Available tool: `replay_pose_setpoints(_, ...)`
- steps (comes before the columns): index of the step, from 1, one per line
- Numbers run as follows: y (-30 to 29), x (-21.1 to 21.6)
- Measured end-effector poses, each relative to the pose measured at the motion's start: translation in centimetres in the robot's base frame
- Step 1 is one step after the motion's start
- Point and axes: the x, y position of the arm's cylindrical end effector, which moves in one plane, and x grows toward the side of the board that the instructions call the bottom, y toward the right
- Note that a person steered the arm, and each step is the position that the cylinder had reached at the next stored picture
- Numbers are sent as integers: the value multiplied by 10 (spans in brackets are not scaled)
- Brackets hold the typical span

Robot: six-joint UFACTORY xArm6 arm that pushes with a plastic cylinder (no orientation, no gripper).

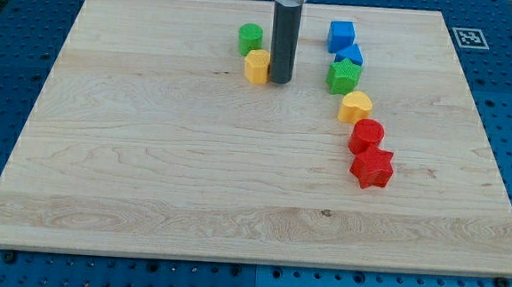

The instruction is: Point your arm to the red star

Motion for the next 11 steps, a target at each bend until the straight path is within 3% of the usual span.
replay_pose_setpoints(2,-10,0)
replay_pose_setpoints(3,-8,32)
replay_pose_setpoints(5,23,167)
replay_pose_setpoints(6,55,210)
replay_pose_setpoints(7,67,211)
replay_pose_setpoints(9,167,211)
replay_pose_setpoints(11,153,195)
